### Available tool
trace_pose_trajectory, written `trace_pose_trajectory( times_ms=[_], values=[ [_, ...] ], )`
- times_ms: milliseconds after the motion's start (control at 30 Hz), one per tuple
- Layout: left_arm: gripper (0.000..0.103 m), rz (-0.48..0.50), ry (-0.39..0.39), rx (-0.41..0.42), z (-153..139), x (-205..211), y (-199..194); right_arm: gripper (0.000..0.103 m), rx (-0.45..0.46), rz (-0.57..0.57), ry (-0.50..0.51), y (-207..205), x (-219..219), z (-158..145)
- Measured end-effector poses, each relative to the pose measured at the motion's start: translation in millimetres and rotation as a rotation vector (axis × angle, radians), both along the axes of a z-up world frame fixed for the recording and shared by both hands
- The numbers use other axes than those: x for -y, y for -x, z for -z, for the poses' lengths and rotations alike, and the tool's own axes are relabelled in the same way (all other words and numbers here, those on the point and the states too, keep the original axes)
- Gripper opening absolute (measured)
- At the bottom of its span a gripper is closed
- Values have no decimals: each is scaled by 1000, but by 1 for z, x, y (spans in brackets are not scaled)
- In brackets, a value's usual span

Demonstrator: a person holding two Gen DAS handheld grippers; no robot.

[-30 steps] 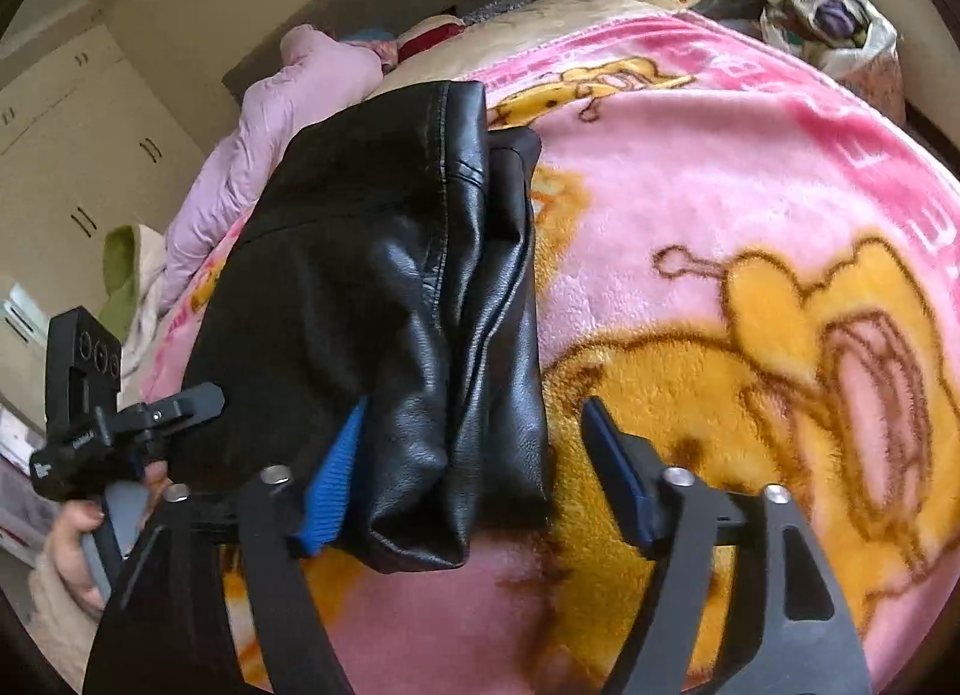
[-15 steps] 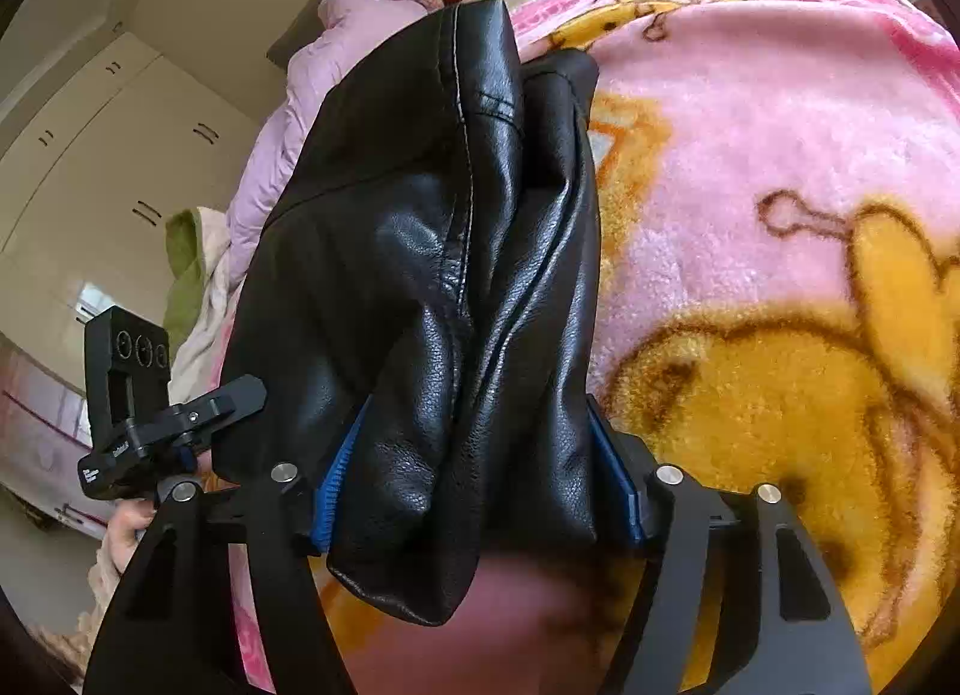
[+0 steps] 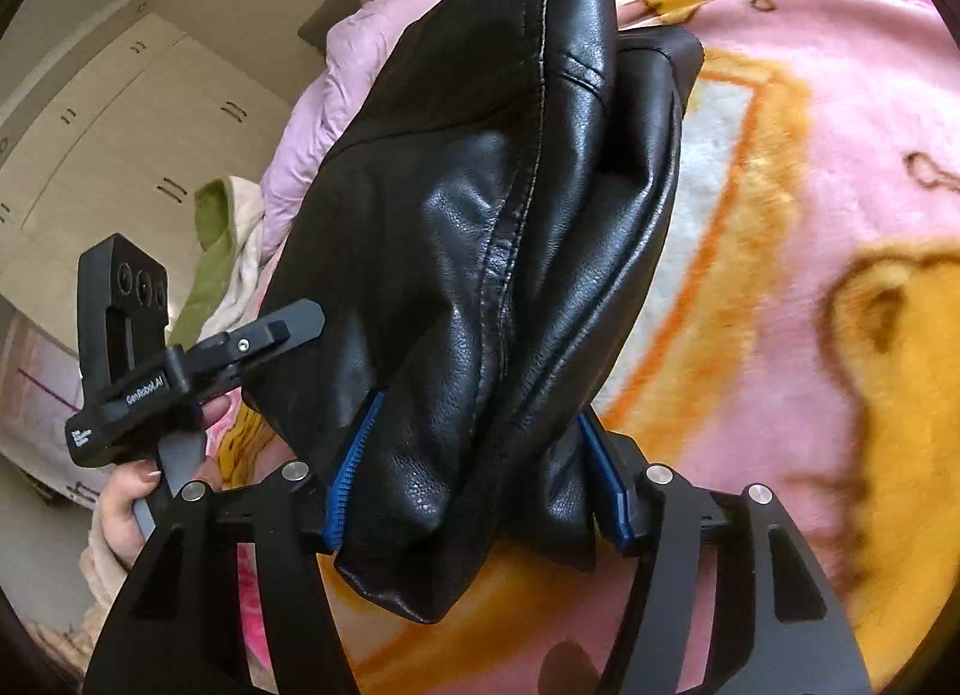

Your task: Fold large clothes

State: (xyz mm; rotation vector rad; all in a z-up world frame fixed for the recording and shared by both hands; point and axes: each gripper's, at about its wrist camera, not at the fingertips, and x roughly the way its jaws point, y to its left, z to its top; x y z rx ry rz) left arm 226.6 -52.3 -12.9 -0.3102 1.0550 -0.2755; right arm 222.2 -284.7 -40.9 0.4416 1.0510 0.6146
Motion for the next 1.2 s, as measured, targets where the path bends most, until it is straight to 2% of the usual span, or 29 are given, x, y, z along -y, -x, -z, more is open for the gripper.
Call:
trace_pose_trajectory(
  times_ms=[133,267,300,433,633,867,967,1200],
  values=[
    [78,14,-6,12,0,3,6,62,14,32,53,2,3,-7],
    [80,21,-9,18,-3,5,7,70,44,55,101,9,5,-11],
    [80,20,-9,18,-2,5,7,75,52,63,125,11,4,-12],
    [82,21,-11,19,-3,4,7,77,97,71,194,20,7,-19],
    [85,21,-18,26,-6,4,9,88,180,95,307,30,1,-31],
    [88,20,-39,49,-13,1,12,95,187,131,320,31,5,-38],
    [93,17,-55,62,-18,0,16,95,196,143,327,33,7,-43],
    [93,15,-96,115,-38,-2,29,98,276,175,382,48,6,-64]
  ],
)
